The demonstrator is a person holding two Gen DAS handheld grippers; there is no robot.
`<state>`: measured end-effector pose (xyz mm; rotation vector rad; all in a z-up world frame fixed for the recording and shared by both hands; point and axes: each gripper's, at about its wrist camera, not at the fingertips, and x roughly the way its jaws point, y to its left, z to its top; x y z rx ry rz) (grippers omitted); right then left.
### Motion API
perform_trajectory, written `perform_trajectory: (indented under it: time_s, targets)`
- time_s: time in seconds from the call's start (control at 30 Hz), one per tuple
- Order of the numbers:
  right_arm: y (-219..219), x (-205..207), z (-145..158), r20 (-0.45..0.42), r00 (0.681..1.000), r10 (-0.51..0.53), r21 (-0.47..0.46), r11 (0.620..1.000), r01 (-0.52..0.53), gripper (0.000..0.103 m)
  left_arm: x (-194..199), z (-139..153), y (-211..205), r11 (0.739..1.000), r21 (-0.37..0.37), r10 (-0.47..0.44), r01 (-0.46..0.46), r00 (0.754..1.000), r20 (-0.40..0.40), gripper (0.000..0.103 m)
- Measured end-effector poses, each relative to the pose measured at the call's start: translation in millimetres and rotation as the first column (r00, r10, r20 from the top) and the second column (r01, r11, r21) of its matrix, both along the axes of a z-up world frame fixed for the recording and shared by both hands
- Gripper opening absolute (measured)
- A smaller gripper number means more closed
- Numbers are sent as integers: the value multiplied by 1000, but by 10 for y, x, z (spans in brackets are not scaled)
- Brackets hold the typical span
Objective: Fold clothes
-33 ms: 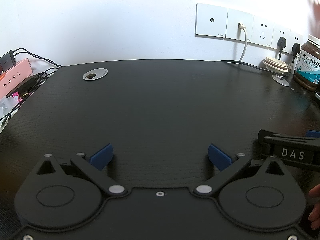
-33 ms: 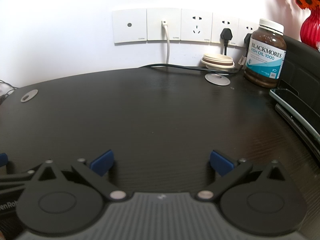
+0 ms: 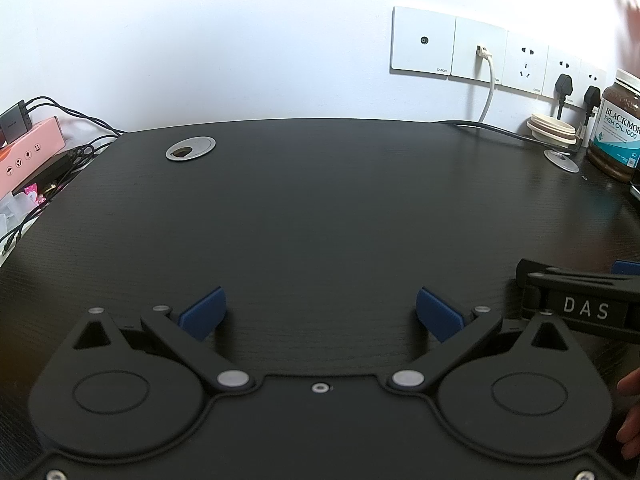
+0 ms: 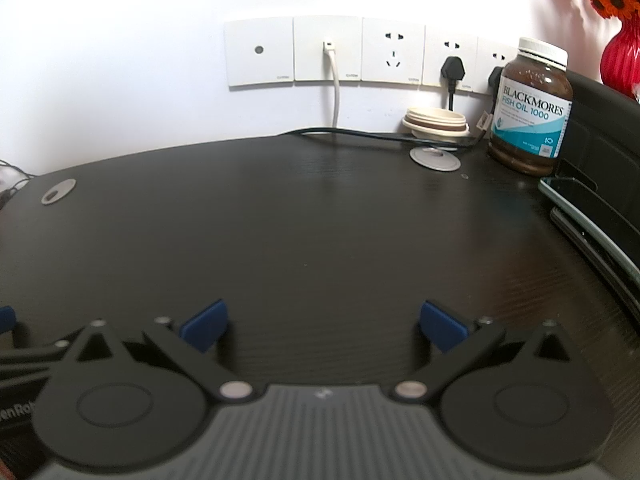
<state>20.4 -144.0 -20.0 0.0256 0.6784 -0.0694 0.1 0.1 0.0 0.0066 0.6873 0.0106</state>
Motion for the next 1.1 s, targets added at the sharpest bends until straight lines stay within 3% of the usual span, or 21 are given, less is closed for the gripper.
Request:
perform_trajectory:
  time_s: [0.83,0.97,1.1]
  targets:
    - [-11,-10,1,0,1000,0,0,1000,0,102,-105,-94,91,1000,5,-13,13,1000,0,103]
    - [-40,-22,-4,-4,1000,28,-2,1000,-28,102,13,-32,114,999,1,-44,44,996,-81,103]
    - [-60,74,74,-95,993,69,-3,998,-69,102,114,84,125,998,-24,-66,63,977,-200,103]
